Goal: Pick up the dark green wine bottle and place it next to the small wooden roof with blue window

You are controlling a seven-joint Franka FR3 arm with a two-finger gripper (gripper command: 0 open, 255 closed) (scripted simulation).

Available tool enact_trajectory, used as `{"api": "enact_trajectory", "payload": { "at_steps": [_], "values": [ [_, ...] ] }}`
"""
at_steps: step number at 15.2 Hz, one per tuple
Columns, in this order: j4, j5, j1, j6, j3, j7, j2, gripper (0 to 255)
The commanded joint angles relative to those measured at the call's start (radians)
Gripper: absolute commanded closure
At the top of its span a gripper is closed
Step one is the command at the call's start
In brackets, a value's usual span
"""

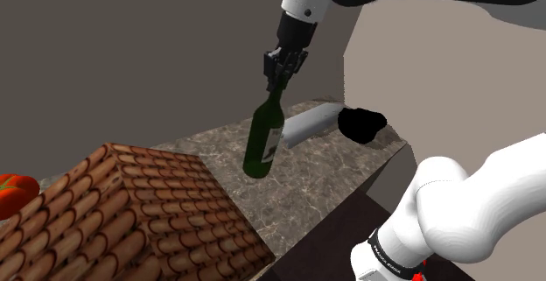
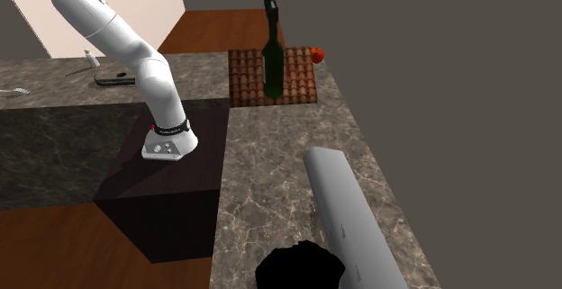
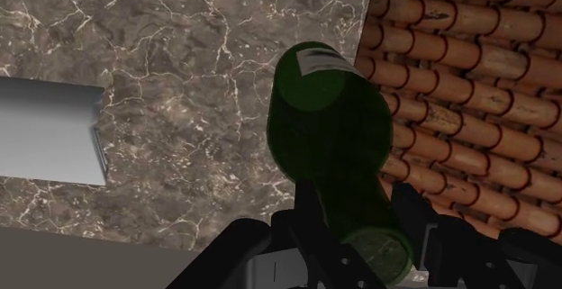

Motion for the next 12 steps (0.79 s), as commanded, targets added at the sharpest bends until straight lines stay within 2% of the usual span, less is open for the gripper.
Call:
{"api": "enact_trajectory", "payload": {
  "at_steps": [1, 12],
  "values": [
    [-0.032, 0.000, 0.000, 0.028, 0.000, 0.001, -0.004, 255],
    [-0.175, -0.001, 0.000, 0.177, 0.000, 0.003, 0.001, 255]
  ]
}}
